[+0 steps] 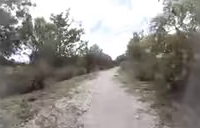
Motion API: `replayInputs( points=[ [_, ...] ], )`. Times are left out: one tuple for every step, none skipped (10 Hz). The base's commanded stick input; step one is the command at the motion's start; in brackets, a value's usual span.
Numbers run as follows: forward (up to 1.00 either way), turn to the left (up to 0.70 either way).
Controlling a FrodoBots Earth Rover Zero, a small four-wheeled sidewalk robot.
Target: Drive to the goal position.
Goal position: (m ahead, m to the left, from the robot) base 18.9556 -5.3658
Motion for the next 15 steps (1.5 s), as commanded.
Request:
replayInputs(
  points=[
    [1.00,0.00],
    [1.00,0.00],
    [1.00,0.00],
    [1.00,0.00],
    [1.00,0.00],
    [1.00,0.00],
    [1.00,0.00],
    [1.00,0.00],
    [1.00,0.00],
    [1.00,0.00],
    [1.00,0.00],
    [1.00,0.00],
    [1.00,0.00],
    [1.00,0.00],
    [1.00,0.00]
  ],
)
